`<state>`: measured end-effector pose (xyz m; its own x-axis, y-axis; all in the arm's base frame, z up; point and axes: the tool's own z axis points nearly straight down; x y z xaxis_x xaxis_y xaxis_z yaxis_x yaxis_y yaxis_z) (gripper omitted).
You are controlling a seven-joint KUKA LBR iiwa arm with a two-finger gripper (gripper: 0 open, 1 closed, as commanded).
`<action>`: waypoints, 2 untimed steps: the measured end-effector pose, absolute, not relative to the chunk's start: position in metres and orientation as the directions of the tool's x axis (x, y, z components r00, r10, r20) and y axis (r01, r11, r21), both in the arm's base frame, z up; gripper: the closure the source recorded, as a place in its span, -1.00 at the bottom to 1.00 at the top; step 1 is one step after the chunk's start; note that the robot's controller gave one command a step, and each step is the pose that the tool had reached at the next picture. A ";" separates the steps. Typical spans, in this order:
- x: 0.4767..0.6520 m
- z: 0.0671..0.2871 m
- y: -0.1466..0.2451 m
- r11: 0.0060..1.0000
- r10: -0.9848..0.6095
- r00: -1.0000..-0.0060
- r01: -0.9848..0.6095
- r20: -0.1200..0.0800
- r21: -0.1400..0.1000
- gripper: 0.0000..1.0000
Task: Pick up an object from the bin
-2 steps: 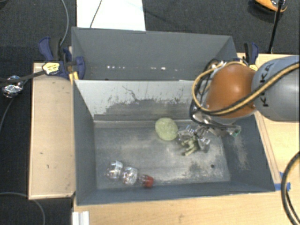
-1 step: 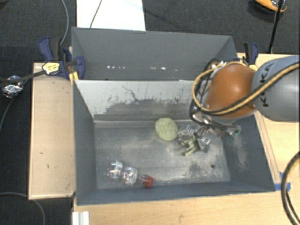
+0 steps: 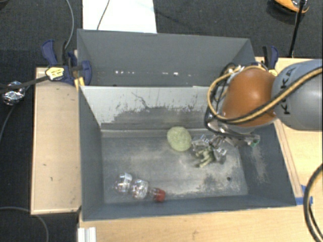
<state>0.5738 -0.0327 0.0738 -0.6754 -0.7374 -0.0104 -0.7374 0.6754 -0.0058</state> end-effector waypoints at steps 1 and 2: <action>0.572 0.085 -0.032 0.676 -0.737 -0.676 -0.737 -0.007 -0.001 1.00; 0.573 0.105 -0.032 0.677 -0.736 -0.677 -0.736 -0.007 -0.002 1.00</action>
Offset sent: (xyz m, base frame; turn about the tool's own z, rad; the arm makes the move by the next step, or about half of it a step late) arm 0.0001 0.0000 0.0242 0.0000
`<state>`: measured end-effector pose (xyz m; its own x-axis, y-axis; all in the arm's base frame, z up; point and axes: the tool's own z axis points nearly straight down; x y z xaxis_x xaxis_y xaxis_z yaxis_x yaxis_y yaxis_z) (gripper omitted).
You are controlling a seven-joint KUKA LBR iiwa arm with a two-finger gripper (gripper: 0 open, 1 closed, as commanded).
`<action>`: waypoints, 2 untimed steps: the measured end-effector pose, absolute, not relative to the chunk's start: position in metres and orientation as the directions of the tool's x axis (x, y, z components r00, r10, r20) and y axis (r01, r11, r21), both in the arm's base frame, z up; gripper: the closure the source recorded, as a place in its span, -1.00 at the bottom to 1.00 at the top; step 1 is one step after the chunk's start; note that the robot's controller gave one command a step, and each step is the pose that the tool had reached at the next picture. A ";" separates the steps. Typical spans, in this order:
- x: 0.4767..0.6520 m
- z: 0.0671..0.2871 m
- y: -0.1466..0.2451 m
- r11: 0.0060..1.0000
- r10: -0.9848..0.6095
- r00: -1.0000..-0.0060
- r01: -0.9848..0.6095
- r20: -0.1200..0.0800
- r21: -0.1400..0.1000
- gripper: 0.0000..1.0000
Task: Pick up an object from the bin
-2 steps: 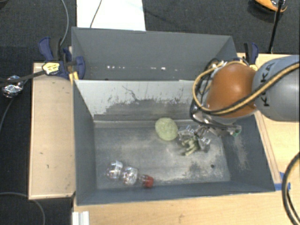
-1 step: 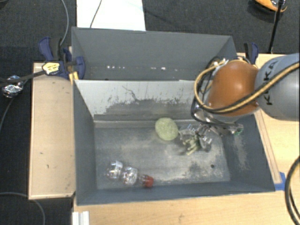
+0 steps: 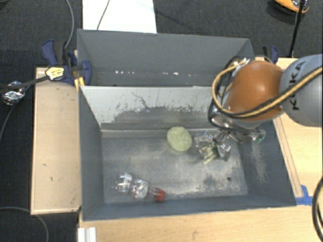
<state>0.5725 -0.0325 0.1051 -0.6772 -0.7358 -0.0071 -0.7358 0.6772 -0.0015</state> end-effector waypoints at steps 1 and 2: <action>0.574 0.119 -0.033 0.679 -0.735 -0.678 -0.735 -0.012 -0.007 1.00; 0.574 0.125 -0.032 0.680 -0.734 -0.679 -0.734 -0.012 -0.006 1.00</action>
Offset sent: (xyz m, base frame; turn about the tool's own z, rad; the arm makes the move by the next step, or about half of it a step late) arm 0.0000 0.0002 0.0362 0.0000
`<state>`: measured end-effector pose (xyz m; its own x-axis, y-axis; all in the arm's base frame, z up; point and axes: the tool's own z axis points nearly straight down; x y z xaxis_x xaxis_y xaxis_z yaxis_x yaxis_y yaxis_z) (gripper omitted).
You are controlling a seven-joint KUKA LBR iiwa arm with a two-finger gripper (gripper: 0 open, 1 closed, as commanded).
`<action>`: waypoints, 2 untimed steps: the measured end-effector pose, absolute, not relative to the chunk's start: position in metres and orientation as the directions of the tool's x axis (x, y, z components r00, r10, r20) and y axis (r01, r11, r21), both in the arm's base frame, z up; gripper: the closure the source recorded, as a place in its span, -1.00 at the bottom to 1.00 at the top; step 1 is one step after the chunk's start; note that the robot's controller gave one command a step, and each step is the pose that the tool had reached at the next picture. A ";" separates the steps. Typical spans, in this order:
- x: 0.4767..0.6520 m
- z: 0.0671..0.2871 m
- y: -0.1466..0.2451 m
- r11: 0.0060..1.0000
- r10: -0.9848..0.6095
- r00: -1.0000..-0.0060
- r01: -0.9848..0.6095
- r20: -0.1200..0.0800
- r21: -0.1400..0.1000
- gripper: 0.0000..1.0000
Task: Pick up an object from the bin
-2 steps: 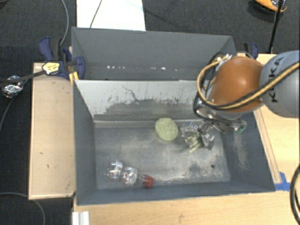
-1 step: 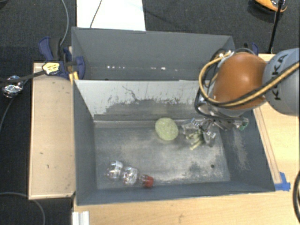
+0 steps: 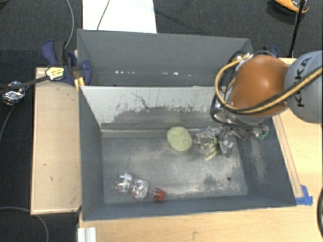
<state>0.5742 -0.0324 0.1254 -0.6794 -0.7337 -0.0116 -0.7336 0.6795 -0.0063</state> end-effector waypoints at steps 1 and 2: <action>0.574 0.131 -0.032 0.680 -0.733 -0.680 -0.733 -0.012 -0.006 1.00; 0.574 0.138 -0.032 0.682 -0.732 -0.681 -0.732 -0.011 -0.005 1.00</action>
Offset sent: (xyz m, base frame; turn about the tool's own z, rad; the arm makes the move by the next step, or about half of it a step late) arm 0.0000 -0.0001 0.0371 0.0000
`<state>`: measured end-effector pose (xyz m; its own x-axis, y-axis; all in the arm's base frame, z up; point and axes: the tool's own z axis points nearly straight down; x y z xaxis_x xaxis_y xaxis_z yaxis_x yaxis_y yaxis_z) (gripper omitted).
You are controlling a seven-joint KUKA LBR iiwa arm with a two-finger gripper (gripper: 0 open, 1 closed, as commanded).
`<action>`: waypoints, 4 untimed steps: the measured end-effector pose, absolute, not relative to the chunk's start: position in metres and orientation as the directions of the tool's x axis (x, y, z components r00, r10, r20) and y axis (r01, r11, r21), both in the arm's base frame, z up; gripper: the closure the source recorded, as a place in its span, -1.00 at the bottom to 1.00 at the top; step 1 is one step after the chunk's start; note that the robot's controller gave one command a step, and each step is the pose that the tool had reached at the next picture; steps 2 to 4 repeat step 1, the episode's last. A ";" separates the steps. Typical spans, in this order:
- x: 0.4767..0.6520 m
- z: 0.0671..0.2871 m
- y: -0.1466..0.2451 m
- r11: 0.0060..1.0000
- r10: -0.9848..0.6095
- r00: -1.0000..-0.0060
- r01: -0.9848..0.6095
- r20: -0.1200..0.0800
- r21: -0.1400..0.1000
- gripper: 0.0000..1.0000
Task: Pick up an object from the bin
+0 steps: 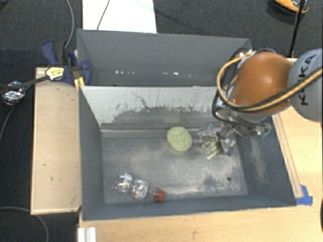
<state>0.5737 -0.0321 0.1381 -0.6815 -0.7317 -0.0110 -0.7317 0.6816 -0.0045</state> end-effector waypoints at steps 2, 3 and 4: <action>0.573 0.150 -0.032 0.683 -0.731 -0.683 -0.731 -0.010 -0.003 1.00; 0.573 0.150 -0.032 0.683 -0.731 -0.683 -0.731 -0.010 -0.003 1.00; 0.573 0.150 -0.032 0.683 -0.731 -0.683 -0.731 -0.010 -0.003 1.00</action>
Offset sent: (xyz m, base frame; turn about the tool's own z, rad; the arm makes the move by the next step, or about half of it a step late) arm -0.0001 -0.0001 0.0565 0.0000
